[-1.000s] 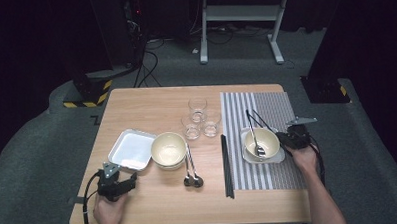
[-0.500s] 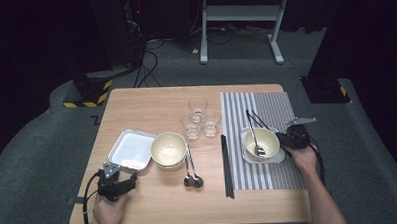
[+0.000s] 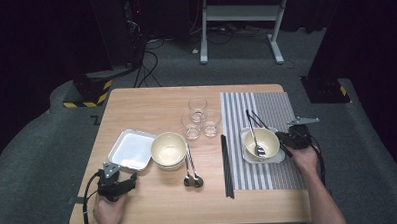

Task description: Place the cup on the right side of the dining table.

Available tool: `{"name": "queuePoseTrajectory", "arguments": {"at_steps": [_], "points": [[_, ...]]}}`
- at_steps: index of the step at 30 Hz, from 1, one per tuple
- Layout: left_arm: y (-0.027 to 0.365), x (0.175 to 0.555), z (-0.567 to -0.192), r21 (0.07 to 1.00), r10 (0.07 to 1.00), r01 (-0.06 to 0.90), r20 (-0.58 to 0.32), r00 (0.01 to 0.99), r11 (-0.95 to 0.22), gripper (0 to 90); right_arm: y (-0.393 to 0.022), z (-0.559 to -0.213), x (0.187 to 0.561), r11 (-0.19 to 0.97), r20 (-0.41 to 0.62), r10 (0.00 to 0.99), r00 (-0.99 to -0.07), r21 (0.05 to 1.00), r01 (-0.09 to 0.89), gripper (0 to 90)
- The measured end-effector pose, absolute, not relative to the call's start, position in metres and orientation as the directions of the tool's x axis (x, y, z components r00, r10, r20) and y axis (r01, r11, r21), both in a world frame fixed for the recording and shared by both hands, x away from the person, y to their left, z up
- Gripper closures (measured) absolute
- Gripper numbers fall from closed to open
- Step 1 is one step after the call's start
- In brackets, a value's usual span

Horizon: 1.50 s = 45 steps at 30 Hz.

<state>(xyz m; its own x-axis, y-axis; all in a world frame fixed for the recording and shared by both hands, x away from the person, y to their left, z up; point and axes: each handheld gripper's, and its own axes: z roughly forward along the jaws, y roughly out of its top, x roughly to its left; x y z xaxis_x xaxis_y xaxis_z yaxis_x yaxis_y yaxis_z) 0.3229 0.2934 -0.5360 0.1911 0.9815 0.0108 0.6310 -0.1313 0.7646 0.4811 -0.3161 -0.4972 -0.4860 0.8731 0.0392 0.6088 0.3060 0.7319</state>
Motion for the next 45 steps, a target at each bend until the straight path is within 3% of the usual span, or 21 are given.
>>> {"name": "queuePoseTrajectory", "arguments": {"at_steps": [11,26,45], "points": [[0.293,0.323,-0.536,0.765,0.982,0.631,0.011,0.191,-0.131,25.7,-0.312,-0.498,0.486,0.297,0.011,0.900,-0.437,0.718,0.630,89.9],[0.293,0.323,-0.536,0.765,0.982,0.631,0.011,0.191,-0.131,25.7,-0.310,-0.499,0.485,0.305,0.017,0.891,-0.453,0.716,0.628,89.8],[0.293,0.323,-0.536,0.765,0.981,0.631,0.010,0.192,-0.131,25.4,-0.316,-0.481,0.441,0.232,-0.027,0.933,-0.358,0.807,0.543,83.8]]}}
